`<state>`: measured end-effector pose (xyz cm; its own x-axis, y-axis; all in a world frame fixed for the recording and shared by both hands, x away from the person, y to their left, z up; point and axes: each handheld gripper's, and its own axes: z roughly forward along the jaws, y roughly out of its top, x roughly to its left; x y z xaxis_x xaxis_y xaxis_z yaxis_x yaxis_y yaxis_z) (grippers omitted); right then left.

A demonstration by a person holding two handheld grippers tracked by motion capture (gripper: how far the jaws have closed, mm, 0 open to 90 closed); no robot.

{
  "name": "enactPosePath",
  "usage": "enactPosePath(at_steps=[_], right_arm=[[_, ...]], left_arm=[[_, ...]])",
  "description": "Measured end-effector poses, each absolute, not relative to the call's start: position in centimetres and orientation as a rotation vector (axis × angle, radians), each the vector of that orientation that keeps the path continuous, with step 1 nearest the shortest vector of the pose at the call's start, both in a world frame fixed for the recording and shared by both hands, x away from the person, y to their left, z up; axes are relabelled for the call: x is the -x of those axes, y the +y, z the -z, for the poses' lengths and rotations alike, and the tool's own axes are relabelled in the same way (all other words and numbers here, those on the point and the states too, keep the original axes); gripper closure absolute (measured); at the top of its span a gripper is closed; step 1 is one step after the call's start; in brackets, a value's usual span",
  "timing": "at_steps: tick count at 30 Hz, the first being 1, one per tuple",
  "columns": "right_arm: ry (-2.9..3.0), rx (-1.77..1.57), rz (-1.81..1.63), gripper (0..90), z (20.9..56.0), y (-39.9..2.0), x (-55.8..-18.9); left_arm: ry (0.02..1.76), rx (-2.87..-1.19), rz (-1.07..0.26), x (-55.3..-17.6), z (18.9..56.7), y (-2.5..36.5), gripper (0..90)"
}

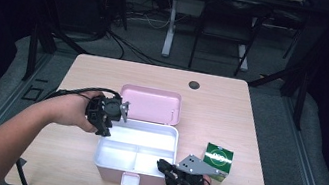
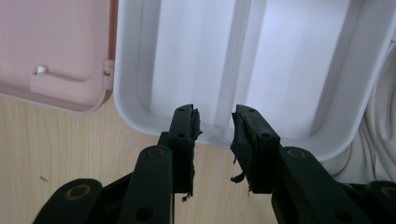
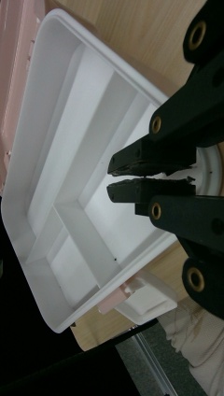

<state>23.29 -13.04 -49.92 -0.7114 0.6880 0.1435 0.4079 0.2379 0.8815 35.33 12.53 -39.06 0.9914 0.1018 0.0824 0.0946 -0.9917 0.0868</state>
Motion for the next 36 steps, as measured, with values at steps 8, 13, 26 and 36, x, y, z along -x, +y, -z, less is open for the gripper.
enactPosePath(at_steps=[8, 13, 26, 36], right_arm=[[2.239, -0.998, -1.448, 83.5, 49.3, -13.1, -22.9], [2.199, -1.026, -1.462, 83.4, 48.9, -14.0, -22.9], [2.158, -1.054, -1.472, 83.4, 48.5, -15.2, -23.0], [2.14, -1.066, -1.477, 83.4, 48.4, -15.9, -23.1]], left_arm=[[0.079, -3.043, -0.131, -35.0, 39.5, 10.1, 68.7], [0.049, -3.036, -0.125, -34.9, 40.0, 8.8, 69.8], [-0.019, -3.057, -0.097, -34.5, 41.5, 6.4, 76.0], [-0.056, -3.103, -0.07, -34.6, 42.7, 5.0, 82.0]])
